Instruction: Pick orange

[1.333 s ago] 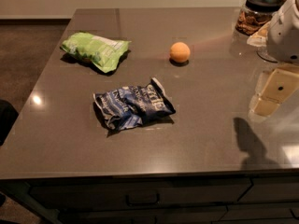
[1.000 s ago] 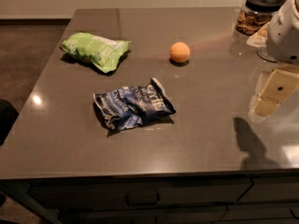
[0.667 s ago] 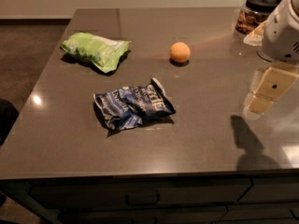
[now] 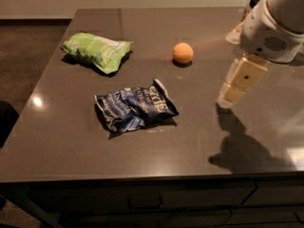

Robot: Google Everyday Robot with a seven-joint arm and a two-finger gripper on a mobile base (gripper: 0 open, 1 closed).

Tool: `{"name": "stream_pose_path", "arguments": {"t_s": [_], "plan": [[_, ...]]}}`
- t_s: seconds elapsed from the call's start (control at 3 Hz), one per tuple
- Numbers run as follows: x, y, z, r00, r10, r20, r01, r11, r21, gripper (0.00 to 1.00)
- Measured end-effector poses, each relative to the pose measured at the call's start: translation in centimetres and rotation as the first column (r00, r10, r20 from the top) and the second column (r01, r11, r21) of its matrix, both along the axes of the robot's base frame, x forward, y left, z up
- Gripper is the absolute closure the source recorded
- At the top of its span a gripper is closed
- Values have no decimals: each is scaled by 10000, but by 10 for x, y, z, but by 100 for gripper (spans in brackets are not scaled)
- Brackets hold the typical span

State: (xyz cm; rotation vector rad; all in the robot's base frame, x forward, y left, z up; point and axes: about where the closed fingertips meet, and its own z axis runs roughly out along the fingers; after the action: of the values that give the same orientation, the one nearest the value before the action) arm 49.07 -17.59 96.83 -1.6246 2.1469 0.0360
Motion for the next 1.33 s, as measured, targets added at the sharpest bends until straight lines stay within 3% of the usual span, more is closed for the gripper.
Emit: {"name": "stream_pose_path", "arguments": {"t_s": [0.67, 1.33], "plan": [[87, 31, -22, 9962, -815, 305, 754, 9834, 1649, 0], [167, 41, -46, 9760, -2139, 408, 1970, 9472, 2529, 0]]}}
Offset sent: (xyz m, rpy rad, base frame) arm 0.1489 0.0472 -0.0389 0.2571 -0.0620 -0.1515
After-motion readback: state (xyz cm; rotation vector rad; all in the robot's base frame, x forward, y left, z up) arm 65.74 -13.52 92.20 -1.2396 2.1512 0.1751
